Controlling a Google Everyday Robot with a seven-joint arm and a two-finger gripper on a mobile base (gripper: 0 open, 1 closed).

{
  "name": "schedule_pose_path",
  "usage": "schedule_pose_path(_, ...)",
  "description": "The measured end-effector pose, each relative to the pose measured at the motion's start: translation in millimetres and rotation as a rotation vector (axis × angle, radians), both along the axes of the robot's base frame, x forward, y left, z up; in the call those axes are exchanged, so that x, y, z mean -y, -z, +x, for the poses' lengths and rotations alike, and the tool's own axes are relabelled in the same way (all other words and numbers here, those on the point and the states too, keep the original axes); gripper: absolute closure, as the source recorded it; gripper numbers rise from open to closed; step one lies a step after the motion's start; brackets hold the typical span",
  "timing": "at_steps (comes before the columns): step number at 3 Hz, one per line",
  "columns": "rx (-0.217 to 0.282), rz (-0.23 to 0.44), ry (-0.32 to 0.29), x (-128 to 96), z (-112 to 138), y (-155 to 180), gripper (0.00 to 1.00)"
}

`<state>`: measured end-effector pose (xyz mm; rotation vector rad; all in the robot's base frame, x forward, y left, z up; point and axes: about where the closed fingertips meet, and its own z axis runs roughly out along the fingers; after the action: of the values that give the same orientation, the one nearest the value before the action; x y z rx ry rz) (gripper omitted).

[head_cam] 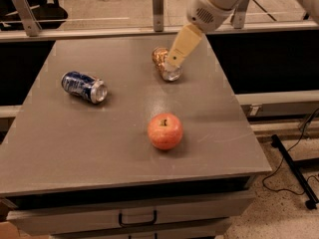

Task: Place orange can upright

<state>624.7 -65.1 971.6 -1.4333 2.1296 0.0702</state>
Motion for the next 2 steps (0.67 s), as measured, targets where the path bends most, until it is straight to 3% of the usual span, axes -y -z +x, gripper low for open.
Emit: schedule_pose_path(2,-0.069,0.111,0.282,-36,81,52,0.0)
